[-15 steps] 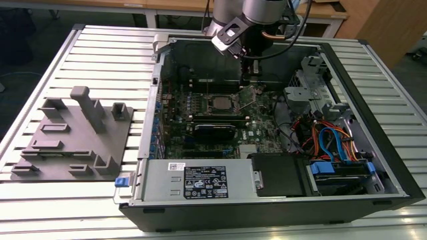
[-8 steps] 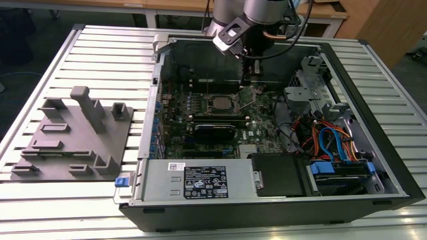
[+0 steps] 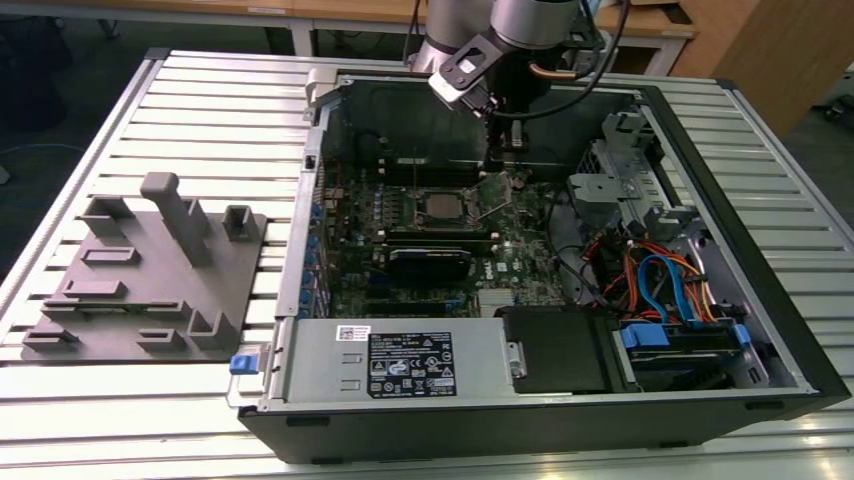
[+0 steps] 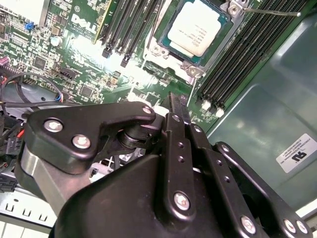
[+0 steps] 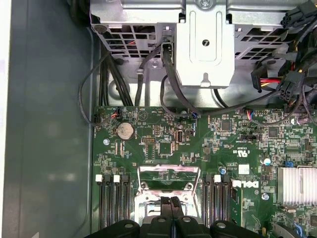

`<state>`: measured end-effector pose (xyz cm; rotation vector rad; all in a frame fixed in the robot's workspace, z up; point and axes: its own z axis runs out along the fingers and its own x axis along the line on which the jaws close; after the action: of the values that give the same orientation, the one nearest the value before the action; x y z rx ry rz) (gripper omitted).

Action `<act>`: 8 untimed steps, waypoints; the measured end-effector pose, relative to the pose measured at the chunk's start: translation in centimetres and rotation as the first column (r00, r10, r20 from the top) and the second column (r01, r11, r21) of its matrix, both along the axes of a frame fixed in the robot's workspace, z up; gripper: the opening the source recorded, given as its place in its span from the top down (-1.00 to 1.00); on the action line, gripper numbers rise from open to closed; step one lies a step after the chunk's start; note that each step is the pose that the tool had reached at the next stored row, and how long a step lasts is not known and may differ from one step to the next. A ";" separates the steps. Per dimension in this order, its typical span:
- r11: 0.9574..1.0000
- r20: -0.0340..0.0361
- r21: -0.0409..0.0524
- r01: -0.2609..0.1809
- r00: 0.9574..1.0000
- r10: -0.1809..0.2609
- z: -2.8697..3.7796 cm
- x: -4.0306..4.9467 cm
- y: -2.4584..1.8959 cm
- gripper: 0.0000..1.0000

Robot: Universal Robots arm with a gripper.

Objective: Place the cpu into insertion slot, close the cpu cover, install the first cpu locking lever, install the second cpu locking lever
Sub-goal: 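Close the cpu cover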

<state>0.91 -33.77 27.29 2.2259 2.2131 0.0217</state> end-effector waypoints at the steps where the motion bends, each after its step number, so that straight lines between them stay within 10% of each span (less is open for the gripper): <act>1: 1.000 0.000 0.000 0.000 1.000 0.000 0.00 0.02 0.00 0.80; 8: 1.000 0.000 0.000 0.000 1.000 0.000 0.00 0.15 0.00 0.80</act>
<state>1.06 -33.77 27.29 2.2258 2.2131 0.0217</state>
